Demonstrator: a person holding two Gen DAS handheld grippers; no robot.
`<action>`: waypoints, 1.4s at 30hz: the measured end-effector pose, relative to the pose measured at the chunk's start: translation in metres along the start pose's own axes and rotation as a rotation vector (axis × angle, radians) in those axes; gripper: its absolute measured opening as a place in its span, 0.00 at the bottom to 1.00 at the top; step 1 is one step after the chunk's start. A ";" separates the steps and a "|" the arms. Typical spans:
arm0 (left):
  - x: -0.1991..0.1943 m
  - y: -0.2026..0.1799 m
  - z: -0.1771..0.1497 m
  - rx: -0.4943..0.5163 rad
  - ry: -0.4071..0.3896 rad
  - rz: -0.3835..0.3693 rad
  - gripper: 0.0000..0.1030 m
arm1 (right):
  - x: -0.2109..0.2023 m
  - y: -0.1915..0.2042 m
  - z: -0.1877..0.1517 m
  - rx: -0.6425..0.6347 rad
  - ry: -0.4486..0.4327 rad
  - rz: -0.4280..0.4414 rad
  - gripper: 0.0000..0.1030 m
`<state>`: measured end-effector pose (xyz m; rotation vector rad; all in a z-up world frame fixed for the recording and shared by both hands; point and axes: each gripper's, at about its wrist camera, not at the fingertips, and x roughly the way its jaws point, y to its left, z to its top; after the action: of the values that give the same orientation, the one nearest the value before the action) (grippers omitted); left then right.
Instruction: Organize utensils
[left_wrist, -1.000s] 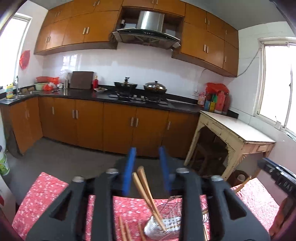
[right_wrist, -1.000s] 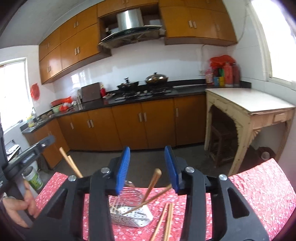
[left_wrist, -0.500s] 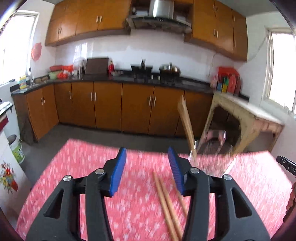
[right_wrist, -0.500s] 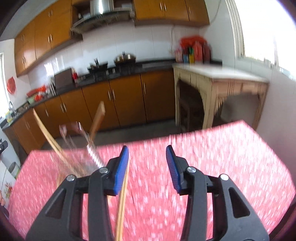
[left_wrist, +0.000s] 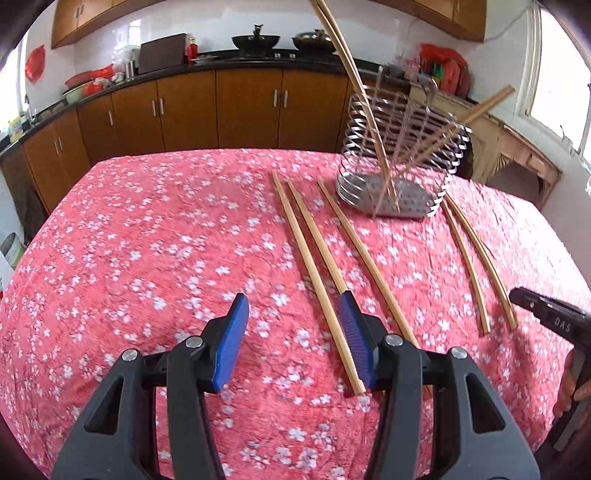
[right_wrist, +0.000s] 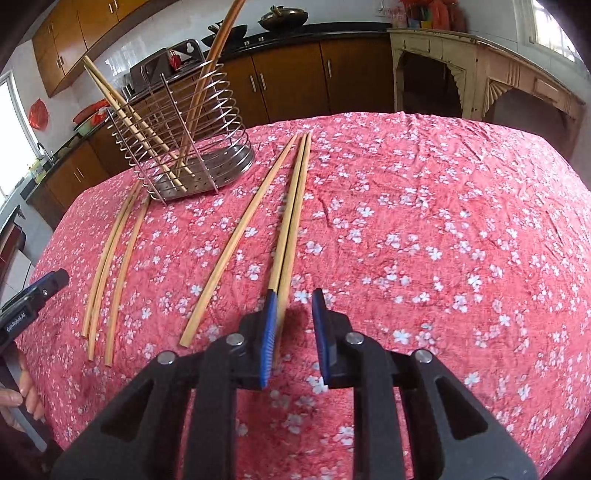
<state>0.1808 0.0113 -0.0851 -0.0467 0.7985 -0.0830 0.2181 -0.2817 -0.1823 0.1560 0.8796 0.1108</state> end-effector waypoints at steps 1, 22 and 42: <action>0.002 -0.001 0.000 0.006 0.006 0.002 0.50 | 0.002 0.001 0.000 -0.006 0.004 -0.004 0.20; 0.021 -0.017 -0.006 0.031 0.087 -0.020 0.48 | 0.020 -0.029 0.028 0.066 -0.017 -0.192 0.08; 0.059 0.047 0.031 0.024 0.113 0.122 0.07 | 0.026 -0.065 0.039 0.088 -0.035 -0.243 0.08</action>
<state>0.2464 0.0526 -0.1090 0.0294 0.9114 0.0201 0.2669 -0.3445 -0.1895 0.1318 0.8626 -0.1574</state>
